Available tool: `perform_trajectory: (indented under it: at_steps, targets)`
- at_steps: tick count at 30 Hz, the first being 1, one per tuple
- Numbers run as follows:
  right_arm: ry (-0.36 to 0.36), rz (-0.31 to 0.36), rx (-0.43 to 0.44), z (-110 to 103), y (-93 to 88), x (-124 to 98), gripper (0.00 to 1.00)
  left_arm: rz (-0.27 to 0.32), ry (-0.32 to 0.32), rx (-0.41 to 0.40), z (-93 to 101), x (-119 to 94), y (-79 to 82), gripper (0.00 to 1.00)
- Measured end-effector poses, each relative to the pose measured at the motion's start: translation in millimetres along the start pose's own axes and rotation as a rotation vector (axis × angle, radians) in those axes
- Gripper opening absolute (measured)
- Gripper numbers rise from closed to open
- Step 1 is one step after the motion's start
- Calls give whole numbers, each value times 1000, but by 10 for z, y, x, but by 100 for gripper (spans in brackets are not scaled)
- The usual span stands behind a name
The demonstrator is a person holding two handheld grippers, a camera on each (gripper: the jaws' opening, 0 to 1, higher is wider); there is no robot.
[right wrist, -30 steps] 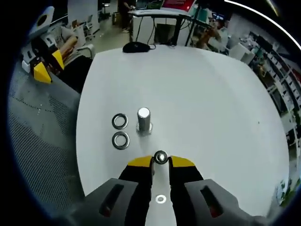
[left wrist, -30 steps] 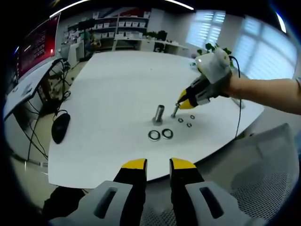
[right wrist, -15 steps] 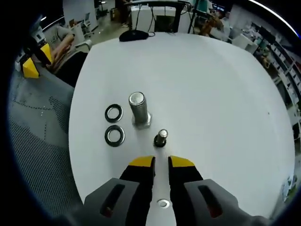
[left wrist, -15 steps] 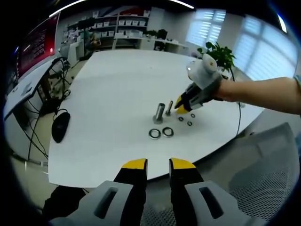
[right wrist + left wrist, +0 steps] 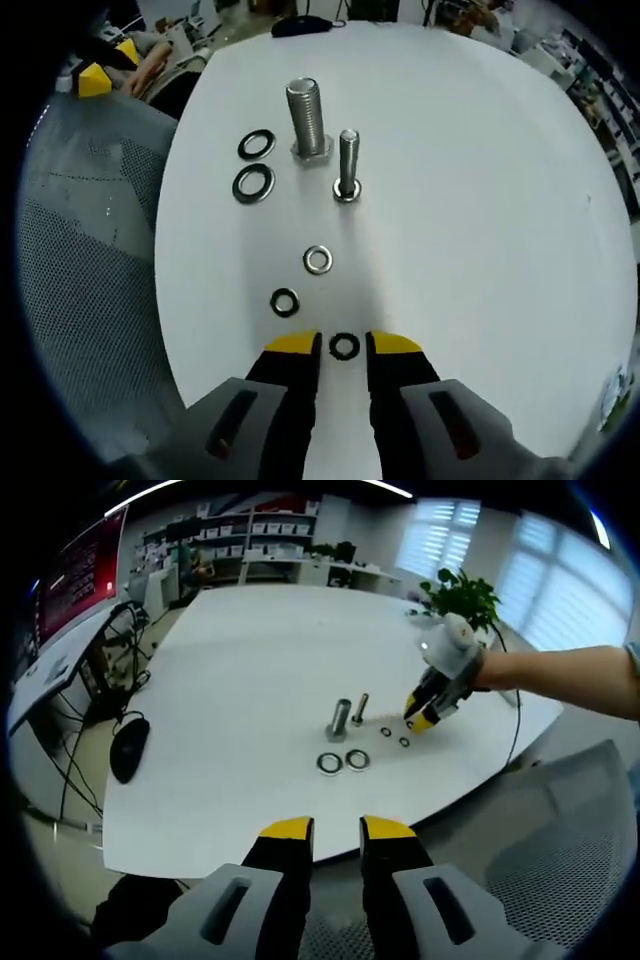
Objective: Place the washer onto the threaded stud by aligning its center hole with the stud, sliding it down to the base, and recovering from edge contact or off-axis alignment until the washer reaches the visible bottom stop.
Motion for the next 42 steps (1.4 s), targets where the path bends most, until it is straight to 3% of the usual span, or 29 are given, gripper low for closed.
perform_trajectory:
  at_steps: [14,16,21,22,24,26,37,42]
  targets:
    - [-44,-40,-47,33,-1,-30,14,-4,2,-1,-2,0,-7,16]
    - [-65,-13,-62,33,64,-85,14,-3,2,-3,-2,-1,-5,16]
    - [-41,46,-85,-51,325,-262,14,-5,2,-1,-4,0,-8,16]
    - [-24,66,-88,-89,395,-298,14,-6,2,0,-3,0,-10,16]
    - [4,174,-67,-117,552,-336,14,-6,3,1,-5,2,-10,16]
    - [6,199,-66,-126,605,-366,13,-6,3,0,-5,1,-9,16]
    - [-39,242,-146,-139,1001,-533,12,-12,4,4,-1,3,-18,16]
    - [-44,196,-163,-109,1050,-496,12,-14,5,3,-4,4,-21,16]
Point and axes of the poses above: the point that each gripper's makers call its tool centre point, and the gripper's own axes: x roughly forward along the fingers, z roughly to its right, y roughly out of its top, the point moved 4 cm from there along -x, roughly backward along the fingers, and after that the axes turned 9 degrees about y, right-handed, at the moved point
